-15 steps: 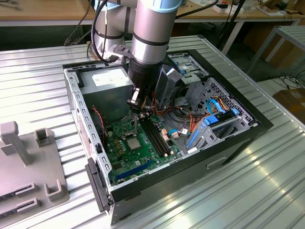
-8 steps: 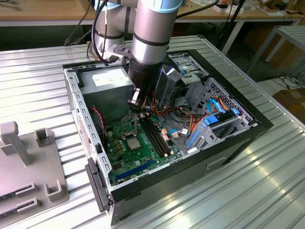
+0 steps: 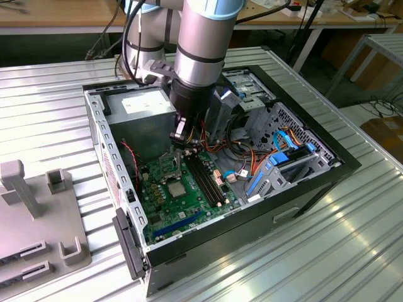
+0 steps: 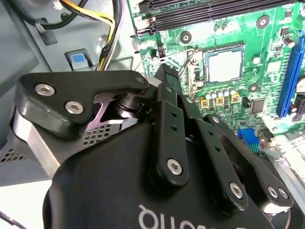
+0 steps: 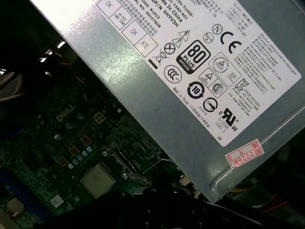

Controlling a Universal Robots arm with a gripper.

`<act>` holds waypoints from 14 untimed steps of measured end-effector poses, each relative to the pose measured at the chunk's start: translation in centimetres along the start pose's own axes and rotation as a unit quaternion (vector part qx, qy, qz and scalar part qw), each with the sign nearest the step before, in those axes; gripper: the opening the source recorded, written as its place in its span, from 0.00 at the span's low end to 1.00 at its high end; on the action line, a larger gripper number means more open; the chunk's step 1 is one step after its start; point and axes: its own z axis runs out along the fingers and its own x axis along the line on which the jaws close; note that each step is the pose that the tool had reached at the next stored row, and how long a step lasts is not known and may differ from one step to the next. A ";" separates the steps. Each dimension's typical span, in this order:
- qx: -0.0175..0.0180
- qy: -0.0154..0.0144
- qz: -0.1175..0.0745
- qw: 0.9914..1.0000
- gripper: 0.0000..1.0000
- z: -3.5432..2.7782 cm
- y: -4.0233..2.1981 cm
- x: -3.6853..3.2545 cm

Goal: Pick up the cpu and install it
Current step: 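Close the cpu cover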

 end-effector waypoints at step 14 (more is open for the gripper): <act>0.002 0.000 -0.055 0.998 0.11 0.02 -0.35 0.65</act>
